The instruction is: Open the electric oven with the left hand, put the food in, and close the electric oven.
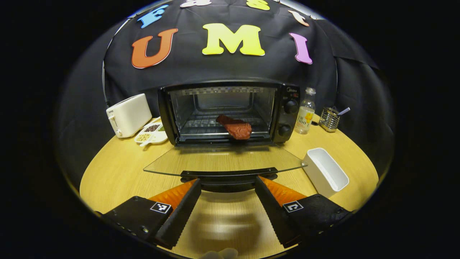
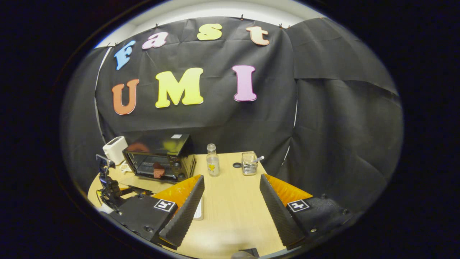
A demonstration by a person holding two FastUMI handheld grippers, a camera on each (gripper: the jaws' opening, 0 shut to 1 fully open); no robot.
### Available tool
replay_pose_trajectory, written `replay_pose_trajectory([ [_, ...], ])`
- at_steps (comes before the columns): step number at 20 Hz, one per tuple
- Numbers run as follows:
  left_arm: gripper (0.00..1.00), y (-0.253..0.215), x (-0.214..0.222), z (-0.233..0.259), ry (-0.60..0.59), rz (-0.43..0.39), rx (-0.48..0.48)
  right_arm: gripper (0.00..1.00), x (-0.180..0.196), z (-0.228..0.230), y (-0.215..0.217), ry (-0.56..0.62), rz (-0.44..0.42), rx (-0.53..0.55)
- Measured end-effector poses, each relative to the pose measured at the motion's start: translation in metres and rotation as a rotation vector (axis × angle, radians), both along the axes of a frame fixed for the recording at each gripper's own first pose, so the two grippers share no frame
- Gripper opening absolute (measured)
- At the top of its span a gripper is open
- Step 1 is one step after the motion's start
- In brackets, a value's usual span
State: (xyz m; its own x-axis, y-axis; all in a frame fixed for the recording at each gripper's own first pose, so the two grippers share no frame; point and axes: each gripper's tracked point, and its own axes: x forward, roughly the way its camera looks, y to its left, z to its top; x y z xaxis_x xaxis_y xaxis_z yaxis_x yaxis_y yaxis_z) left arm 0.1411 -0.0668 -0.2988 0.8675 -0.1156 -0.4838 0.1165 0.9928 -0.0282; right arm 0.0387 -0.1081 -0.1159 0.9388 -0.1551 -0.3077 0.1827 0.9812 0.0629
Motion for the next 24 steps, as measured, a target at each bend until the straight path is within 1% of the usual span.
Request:
replay_pose_trajectory([
  [1, 0.96, 0.001, 0.006, 0.011, -0.020, 0.004, -0.005, 0.96, 0.000, -0.002, 0.000, 0.002, -0.001, 0.002],
  [2, 0.97, 0.001, 0.012, 0.022, -0.040, 0.000, -0.012, 0.98, 0.000, -0.003, -0.001, 0.002, -0.004, 0.003],
  [6, 0.98, 0.002, 0.037, 0.059, -0.102, -0.004, -0.016, 0.98, 0.001, -0.005, -0.003, 0.002, -0.013, 0.018],
  [12, 0.98, 0.002, 0.071, 0.091, -0.161, -0.007, -0.009, 0.98, 0.000, -0.005, -0.006, -0.009, -0.028, 0.030],
  [17, 0.98, 0.001, 0.111, 0.109, -0.191, 0.004, -0.006, 0.98, -0.002, -0.004, -0.007, -0.010, -0.030, 0.037],
  [19, 0.98, 0.002, 0.126, 0.108, -0.182, 0.011, 0.003, 0.98, -0.003, -0.002, -0.008, -0.014, -0.034, 0.042],
  [21, 0.98, -0.002, 0.131, 0.111, -0.185, 0.002, -0.014, 0.99, -0.004, 0.001, -0.011, -0.019, -0.039, 0.042],
  [24, 0.99, 0.000, 0.129, 0.107, -0.177, -0.001, -0.001, 0.96, -0.007, 0.000, -0.014, -0.019, -0.048, 0.040],
])
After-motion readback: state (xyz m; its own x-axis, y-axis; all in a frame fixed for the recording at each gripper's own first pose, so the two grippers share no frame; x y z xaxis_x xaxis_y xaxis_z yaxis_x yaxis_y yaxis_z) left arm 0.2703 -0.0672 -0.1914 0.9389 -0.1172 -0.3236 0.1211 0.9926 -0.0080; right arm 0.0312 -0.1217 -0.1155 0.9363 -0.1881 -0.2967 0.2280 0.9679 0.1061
